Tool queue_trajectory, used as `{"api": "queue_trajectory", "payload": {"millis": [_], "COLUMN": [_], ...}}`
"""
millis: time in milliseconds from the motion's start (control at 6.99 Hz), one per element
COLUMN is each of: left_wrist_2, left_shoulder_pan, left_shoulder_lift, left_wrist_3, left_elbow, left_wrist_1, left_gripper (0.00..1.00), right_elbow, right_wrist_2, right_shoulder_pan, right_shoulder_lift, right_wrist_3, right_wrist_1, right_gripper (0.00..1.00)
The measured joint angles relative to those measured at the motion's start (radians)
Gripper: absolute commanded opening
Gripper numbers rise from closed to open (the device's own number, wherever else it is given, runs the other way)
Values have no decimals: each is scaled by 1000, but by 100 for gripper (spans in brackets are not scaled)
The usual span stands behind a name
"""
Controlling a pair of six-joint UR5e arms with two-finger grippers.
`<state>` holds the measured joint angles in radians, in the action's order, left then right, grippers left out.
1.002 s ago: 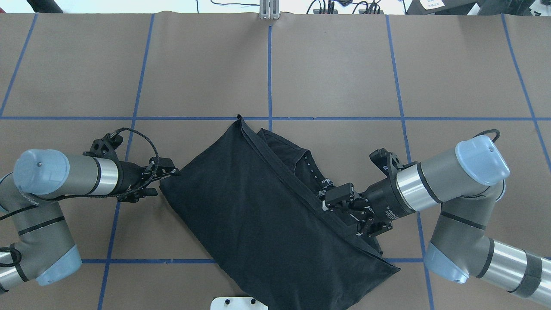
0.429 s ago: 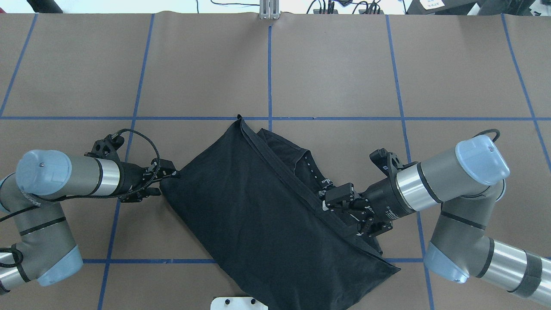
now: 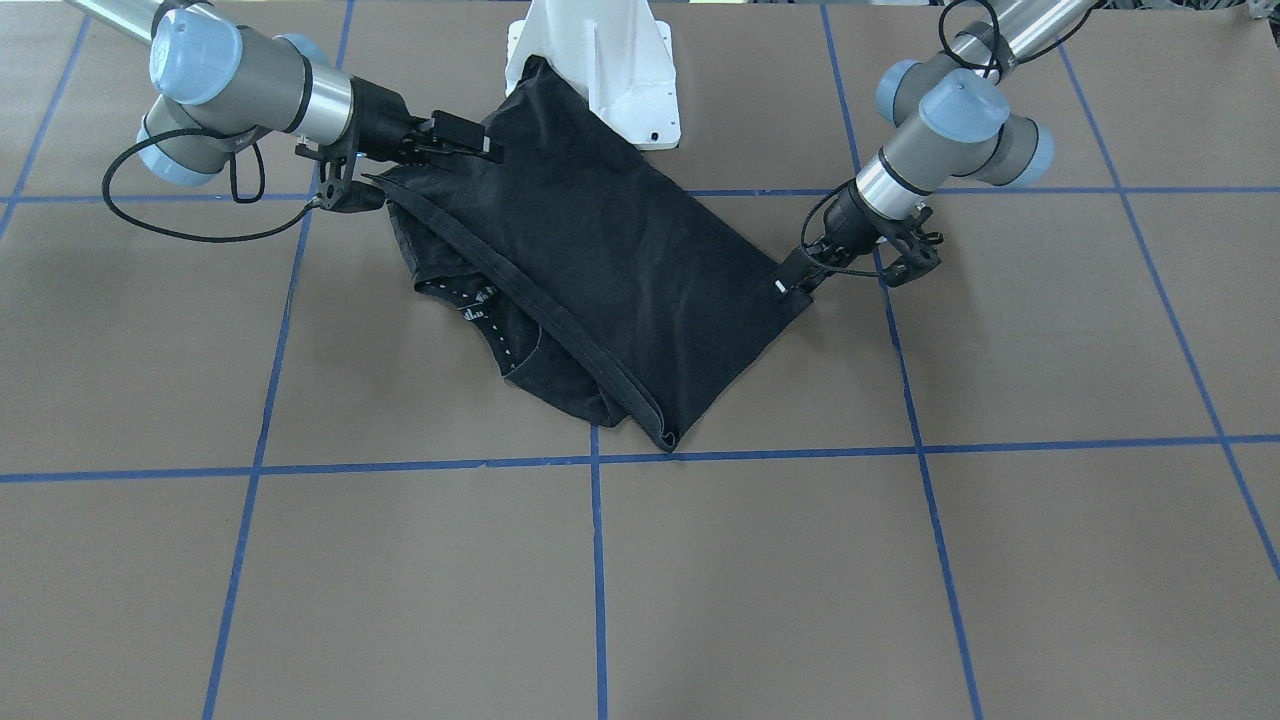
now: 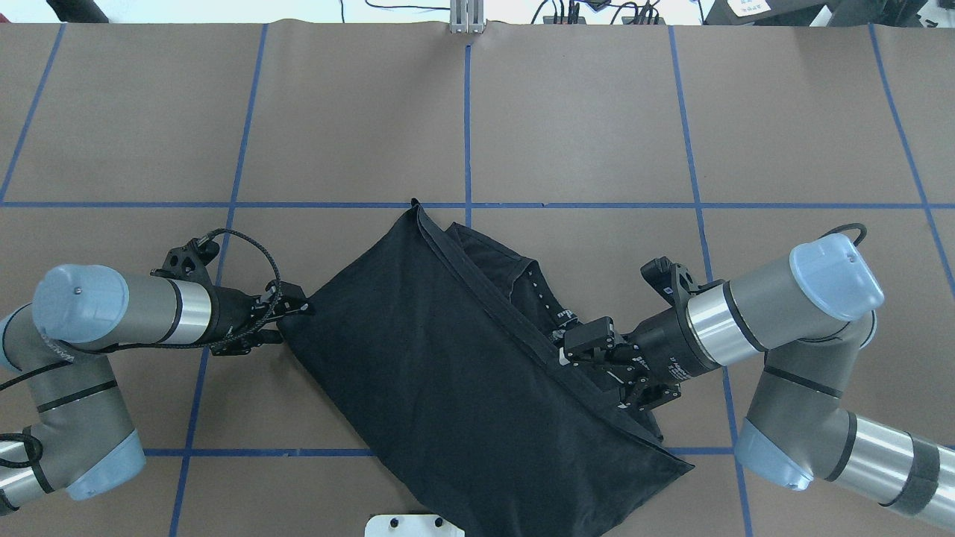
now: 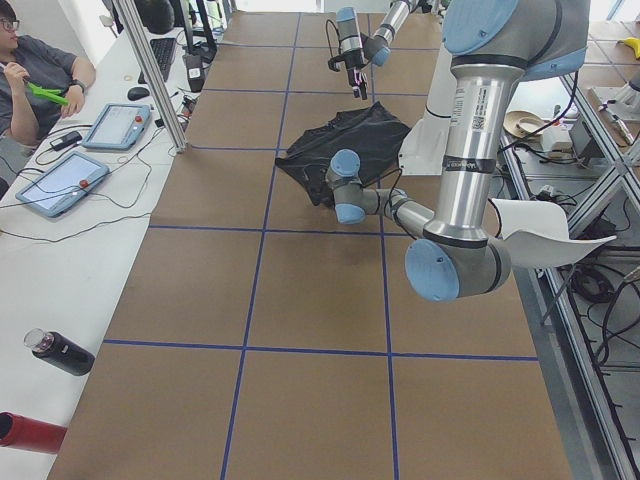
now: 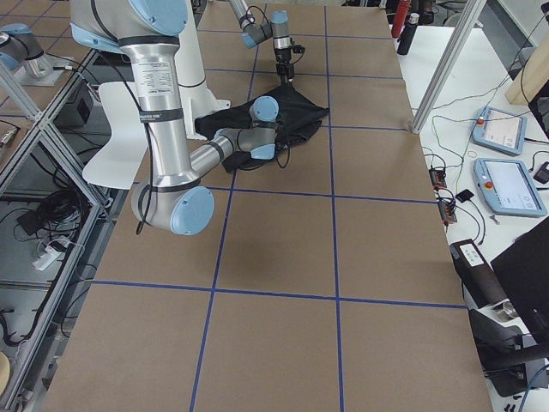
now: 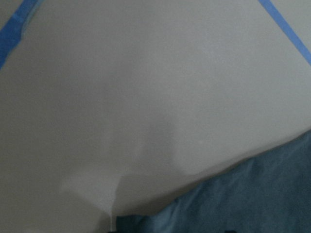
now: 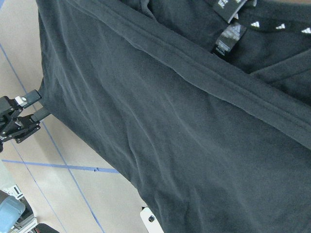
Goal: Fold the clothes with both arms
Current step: 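Grasp and lift the edge with the left gripper, folding it toward the right gripper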
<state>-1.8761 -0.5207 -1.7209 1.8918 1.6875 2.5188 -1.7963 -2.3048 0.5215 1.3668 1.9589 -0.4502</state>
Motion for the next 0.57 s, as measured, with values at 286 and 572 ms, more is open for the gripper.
{"api": "queue_trajectory", "payload": {"millis": [286, 572], "left_wrist_2": [0, -9], "left_shoulder_pan": [3, 4], "left_shoulder_lift": [0, 1], "left_wrist_3": [3, -9], "left_elbow": [1, 6], "left_wrist_1": [0, 0], "left_gripper": [0, 0], "right_elbow": [0, 0], "right_wrist_2": [-2, -3], "right_shoulder_pan": [1, 2], "right_shoulder_lift": [1, 1], "right_wrist_3": [0, 0], "right_wrist_1": [0, 0], "right_gripper": [100, 100]}}
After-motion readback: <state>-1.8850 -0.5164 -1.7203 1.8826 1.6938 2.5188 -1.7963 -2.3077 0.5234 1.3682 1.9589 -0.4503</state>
